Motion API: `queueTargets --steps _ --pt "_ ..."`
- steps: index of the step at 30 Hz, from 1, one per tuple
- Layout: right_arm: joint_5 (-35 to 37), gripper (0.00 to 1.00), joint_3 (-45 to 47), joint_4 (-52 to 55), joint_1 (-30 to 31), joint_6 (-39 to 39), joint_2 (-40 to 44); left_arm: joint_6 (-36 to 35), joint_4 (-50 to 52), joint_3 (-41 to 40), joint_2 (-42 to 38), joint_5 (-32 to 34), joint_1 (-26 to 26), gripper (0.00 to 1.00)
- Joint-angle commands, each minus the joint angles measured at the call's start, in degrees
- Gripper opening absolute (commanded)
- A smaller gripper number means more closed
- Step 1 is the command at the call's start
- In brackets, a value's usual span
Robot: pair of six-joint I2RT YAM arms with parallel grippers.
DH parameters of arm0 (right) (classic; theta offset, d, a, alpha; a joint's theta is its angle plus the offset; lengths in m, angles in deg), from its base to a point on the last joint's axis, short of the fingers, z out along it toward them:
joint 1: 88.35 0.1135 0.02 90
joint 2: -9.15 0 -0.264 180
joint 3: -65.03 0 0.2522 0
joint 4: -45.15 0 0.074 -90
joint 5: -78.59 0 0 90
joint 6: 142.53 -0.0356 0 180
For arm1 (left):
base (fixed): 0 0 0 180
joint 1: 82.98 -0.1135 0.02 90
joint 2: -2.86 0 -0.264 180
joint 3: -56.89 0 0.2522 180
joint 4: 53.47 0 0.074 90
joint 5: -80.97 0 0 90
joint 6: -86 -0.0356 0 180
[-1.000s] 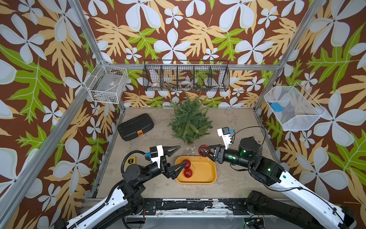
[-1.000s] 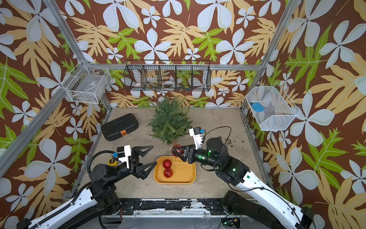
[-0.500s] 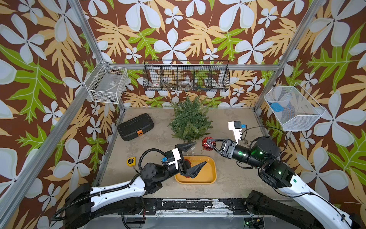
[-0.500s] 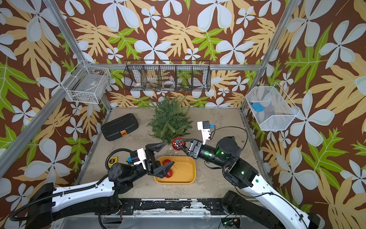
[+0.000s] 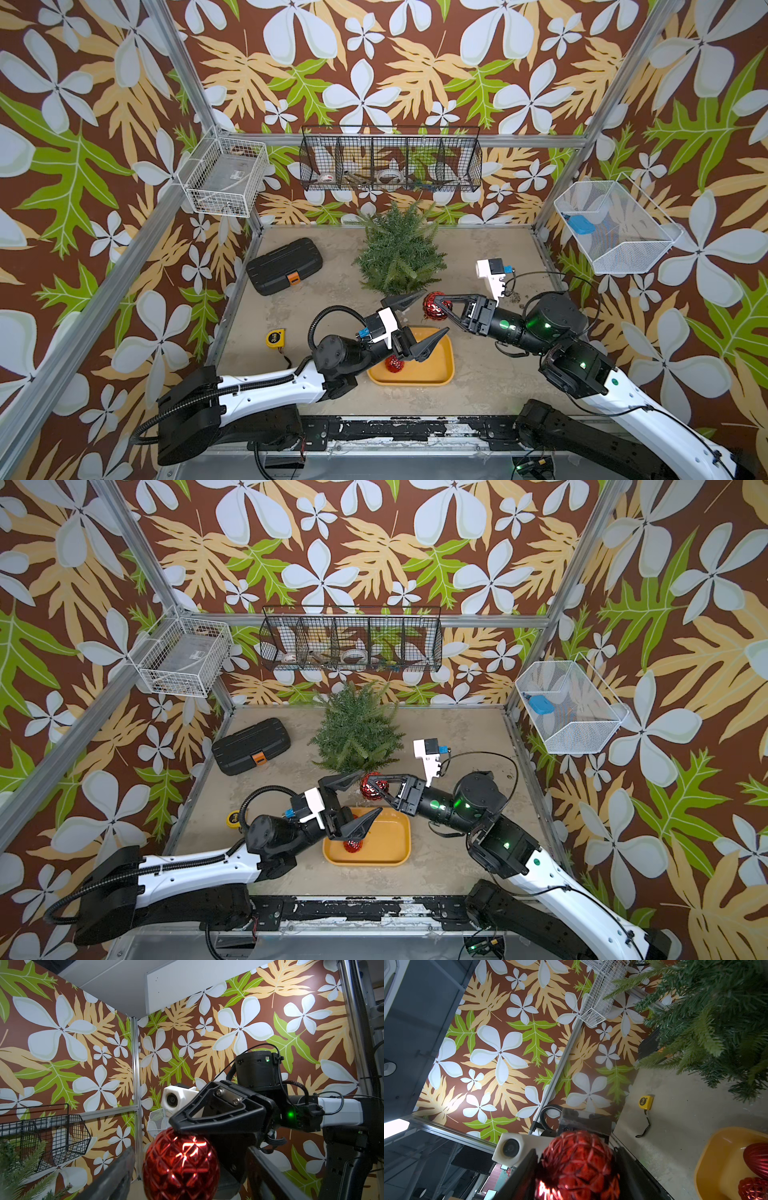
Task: Decorate the small christmas tree with ornaments
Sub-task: Pick up an ornament from the container.
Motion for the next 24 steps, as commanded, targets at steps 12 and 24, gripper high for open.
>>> queueTargets --steps 12,24 --pt "-1.28 0.50 -0.25 -1.04 0.02 -0.74 0.81 -1.14 -2.78 1.23 2.25 3.66 0.49 0.68" --pt "0.21 0.75 -2.17 5.38 -0.01 2.17 1.84 -2.43 -0.52 0.65 0.77 -1.19 0.49 0.59"
